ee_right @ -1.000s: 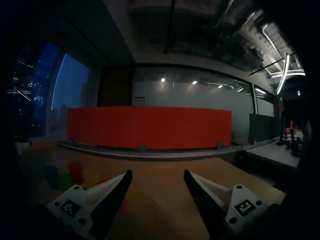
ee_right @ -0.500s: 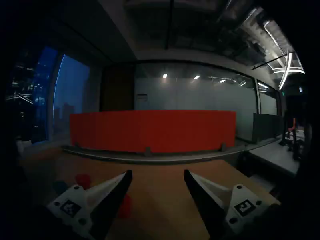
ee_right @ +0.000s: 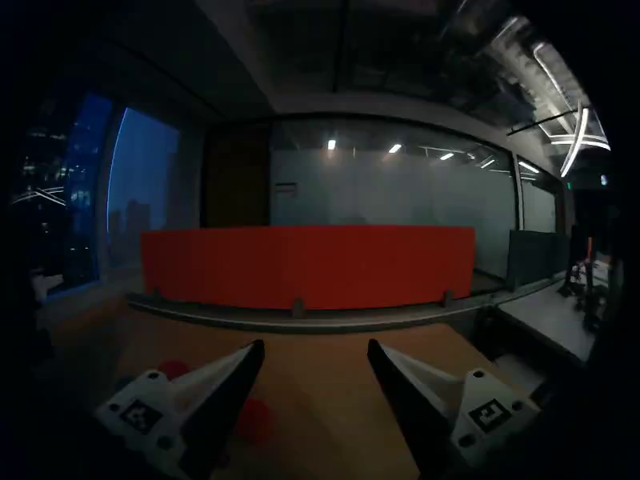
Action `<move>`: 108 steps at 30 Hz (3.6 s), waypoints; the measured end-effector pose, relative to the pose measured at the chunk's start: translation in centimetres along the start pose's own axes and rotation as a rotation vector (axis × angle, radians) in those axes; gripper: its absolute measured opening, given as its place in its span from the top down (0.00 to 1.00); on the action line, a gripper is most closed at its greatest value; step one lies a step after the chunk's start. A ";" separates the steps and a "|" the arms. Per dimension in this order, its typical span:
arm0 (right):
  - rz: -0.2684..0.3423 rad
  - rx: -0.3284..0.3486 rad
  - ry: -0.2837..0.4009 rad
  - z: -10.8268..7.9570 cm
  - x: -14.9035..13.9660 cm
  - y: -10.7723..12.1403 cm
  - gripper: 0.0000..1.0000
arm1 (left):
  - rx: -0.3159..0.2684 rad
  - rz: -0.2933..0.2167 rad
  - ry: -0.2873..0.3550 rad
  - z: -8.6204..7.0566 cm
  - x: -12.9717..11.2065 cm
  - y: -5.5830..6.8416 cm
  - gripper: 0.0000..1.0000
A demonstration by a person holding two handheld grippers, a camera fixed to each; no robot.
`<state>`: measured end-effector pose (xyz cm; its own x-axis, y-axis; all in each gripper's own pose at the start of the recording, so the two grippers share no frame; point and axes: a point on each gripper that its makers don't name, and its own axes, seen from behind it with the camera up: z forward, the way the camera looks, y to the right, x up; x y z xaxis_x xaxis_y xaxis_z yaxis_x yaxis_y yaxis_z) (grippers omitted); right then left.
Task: Pour water
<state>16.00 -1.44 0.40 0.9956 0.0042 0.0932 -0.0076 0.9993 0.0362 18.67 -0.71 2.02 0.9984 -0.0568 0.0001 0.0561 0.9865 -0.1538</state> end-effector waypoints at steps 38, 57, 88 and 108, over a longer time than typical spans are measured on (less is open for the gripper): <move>-0.087 0.426 0.001 -0.6 2.9 -10.2 0.00 | -0.308 0.010 -0.069 0.7 1.5 3.4 0.00; -0.209 0.558 -0.114 0.0 -0.5 -13.4 0.00 | -0.402 0.033 -0.145 0.5 -1.8 4.4 0.00; -0.258 0.637 -0.262 1.0 -6.5 -13.6 0.00 | -0.555 0.128 -0.343 0.1 -12.6 8.6 0.00; -0.292 0.653 -0.329 1.7 -10.2 -13.8 0.00 | -0.578 0.198 -0.458 0.4 -20.1 9.5 0.00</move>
<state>5.77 -15.34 0.64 0.8877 -0.3685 0.2761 0.0955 0.7340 0.6724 -0.83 9.91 0.93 0.9003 0.3062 0.3092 -0.0117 0.7274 -0.6861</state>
